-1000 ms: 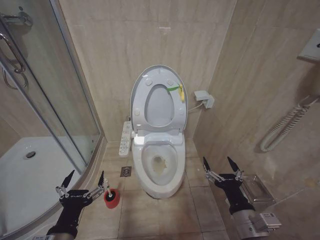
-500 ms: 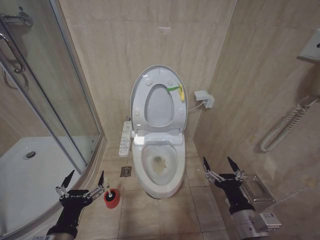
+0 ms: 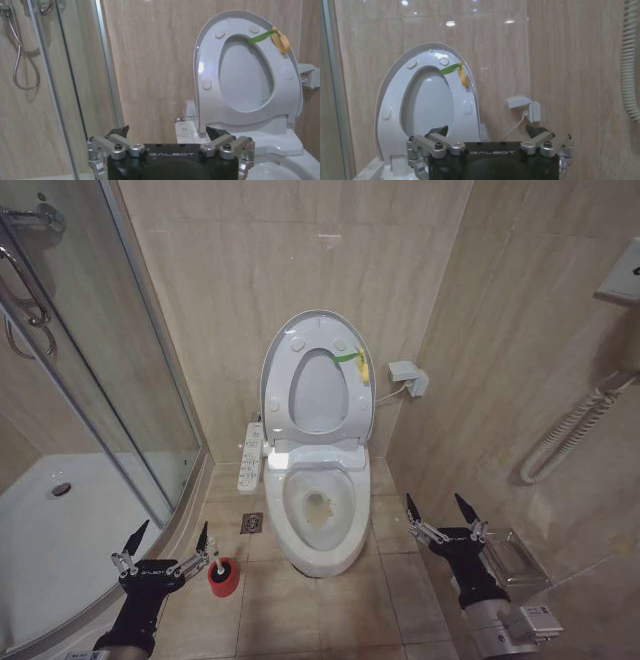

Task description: Open the toilet lid, clean the toilet bowl with a toilet brush, close the toilet lid, and flush.

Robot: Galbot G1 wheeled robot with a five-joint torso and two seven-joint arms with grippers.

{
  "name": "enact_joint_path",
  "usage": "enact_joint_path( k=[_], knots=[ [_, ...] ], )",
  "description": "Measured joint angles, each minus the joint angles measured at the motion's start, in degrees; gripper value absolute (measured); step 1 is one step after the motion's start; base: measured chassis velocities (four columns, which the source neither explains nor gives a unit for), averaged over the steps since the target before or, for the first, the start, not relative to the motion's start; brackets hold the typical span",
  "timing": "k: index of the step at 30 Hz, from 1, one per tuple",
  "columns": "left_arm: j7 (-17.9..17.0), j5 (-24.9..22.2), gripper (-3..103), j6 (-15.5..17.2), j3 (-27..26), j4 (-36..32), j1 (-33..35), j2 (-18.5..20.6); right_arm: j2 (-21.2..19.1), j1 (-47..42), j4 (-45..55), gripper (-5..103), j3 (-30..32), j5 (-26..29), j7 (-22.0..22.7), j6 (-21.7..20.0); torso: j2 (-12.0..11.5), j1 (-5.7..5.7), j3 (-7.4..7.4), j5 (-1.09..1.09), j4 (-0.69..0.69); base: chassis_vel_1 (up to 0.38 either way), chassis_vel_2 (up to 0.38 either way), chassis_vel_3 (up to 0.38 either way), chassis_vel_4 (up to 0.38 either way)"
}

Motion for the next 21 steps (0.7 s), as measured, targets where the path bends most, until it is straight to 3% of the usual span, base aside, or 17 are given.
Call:
enact_joint_path(
  k=[21],
  knots=[
    [0.0, 0.0, 100, 0.0, 0.0, 0.0, 0.0, 0.0, 0.0, 0.0, 0.0, 100, 0.0, 0.0, 0.0, 0.0, 0.0, 0.00, 0.00, 0.00, 0.00, 0.000, 0.000, 0.000, 0.000]
  ],
)
